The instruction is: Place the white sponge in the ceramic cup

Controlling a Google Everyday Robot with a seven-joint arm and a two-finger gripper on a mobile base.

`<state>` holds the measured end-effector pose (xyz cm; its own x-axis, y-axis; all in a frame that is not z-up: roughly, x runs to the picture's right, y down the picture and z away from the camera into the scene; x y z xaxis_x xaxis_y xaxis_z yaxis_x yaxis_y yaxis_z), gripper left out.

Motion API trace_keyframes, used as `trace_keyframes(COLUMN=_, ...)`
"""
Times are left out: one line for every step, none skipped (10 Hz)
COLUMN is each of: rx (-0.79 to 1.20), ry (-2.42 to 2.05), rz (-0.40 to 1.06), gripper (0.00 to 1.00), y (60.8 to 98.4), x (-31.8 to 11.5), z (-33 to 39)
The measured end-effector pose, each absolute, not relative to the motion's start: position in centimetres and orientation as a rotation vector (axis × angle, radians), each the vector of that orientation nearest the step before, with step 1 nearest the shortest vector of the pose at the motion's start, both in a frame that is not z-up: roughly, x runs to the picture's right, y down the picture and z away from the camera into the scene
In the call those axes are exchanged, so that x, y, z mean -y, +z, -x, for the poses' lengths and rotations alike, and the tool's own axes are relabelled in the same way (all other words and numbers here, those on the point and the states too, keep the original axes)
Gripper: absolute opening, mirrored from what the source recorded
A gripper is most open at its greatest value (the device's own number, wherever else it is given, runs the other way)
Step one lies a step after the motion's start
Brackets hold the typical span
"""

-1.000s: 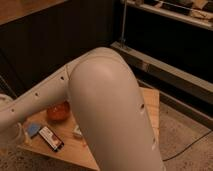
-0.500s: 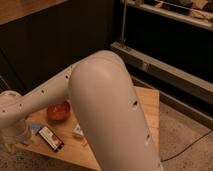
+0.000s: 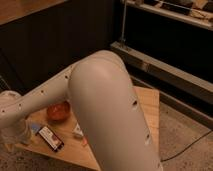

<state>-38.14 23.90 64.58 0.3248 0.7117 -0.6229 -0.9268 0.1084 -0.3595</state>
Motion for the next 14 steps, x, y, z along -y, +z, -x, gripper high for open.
trace_keyframes(rx=-0.318, ry=1.216, rz=0.768, gripper=0.65, y=65.2, x=-23.4, z=38.5)
trace_keyframes(rx=-0.307, ry=1.195, rz=0.739, gripper=0.65, y=65.7, x=-22.9, z=39.2)
trace_keyframes(rx=-0.306, ry=1.183, rz=0.715, gripper=0.65, y=66.2, x=-22.5, z=39.7)
trace_keyframes(rx=-0.311, ry=1.176, rz=0.692, gripper=0.65, y=66.7, x=-22.1, z=40.2)
trace_keyframes(rx=-0.316, ry=1.175, rz=0.683, gripper=0.65, y=67.0, x=-22.1, z=40.5)
trace_keyframes(rx=-0.337, ry=1.185, rz=0.669, gripper=0.65, y=67.7, x=-22.2, z=40.7)
trace_keyframes(rx=-0.356, ry=1.194, rz=0.659, gripper=0.65, y=68.3, x=-22.3, z=40.7)
trace_keyframes(rx=-0.375, ry=1.208, rz=0.653, gripper=0.65, y=69.2, x=-22.5, z=40.9)
trace_keyframes(rx=-0.395, ry=1.227, rz=0.651, gripper=0.65, y=70.1, x=-22.6, z=41.2)
trace_keyframes(rx=-0.411, ry=1.241, rz=0.648, gripper=0.65, y=70.9, x=-22.6, z=41.5)
trace_keyframes(rx=-0.424, ry=1.255, rz=0.646, gripper=0.65, y=71.7, x=-22.6, z=41.6)
trace_keyframes(rx=-0.422, ry=1.258, rz=0.647, gripper=0.65, y=71.6, x=-22.5, z=41.7)
trace_keyframes(rx=-0.423, ry=1.258, rz=0.647, gripper=0.65, y=71.6, x=-22.5, z=41.7)
trace_keyframes(rx=-0.423, ry=1.257, rz=0.647, gripper=0.65, y=71.6, x=-22.5, z=41.7)
